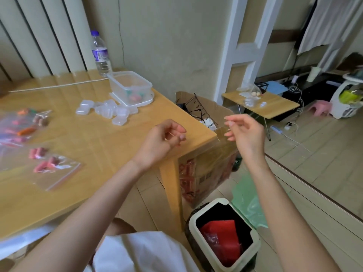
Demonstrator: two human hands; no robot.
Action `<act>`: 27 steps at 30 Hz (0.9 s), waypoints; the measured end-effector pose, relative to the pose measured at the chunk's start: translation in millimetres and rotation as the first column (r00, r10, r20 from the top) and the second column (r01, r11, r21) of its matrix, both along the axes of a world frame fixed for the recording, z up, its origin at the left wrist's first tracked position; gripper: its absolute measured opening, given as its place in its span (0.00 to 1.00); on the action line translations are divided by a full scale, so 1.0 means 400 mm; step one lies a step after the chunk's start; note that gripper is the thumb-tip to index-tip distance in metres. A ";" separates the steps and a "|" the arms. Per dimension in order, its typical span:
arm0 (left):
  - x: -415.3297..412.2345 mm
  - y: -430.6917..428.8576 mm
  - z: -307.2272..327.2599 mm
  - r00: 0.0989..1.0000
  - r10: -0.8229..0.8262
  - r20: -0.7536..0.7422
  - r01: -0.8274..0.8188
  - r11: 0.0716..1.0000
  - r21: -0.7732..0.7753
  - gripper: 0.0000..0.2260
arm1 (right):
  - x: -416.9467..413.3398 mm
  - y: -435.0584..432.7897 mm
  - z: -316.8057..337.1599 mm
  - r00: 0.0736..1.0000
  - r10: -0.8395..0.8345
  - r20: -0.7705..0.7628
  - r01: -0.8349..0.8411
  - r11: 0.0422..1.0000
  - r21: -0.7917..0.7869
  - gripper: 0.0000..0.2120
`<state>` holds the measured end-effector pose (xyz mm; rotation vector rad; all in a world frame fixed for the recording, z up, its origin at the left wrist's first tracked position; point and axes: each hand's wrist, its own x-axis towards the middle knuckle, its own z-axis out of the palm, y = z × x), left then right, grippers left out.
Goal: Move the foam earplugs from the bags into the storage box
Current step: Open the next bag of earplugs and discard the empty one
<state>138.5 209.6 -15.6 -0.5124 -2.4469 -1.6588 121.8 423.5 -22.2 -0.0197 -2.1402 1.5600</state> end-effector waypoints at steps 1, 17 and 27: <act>-0.003 -0.019 0.006 0.999 0.037 -0.017 -0.037 0.999 0.008 0.04 | -0.005 -0.031 0.038 0.999 0.033 -0.030 -0.033 0.999 -0.003 0.07; -0.029 -0.447 -0.017 0.820 0.573 0.000 -0.572 0.819 -0.058 0.04 | -0.143 -0.616 0.041 0.819 0.566 0.099 -0.572 0.818 0.054 0.10; -0.033 -0.717 -0.059 0.362 0.928 -0.084 -0.726 0.224 -0.650 0.19 | -0.185 -0.840 0.009 0.734 0.655 0.180 -0.678 0.724 0.127 0.09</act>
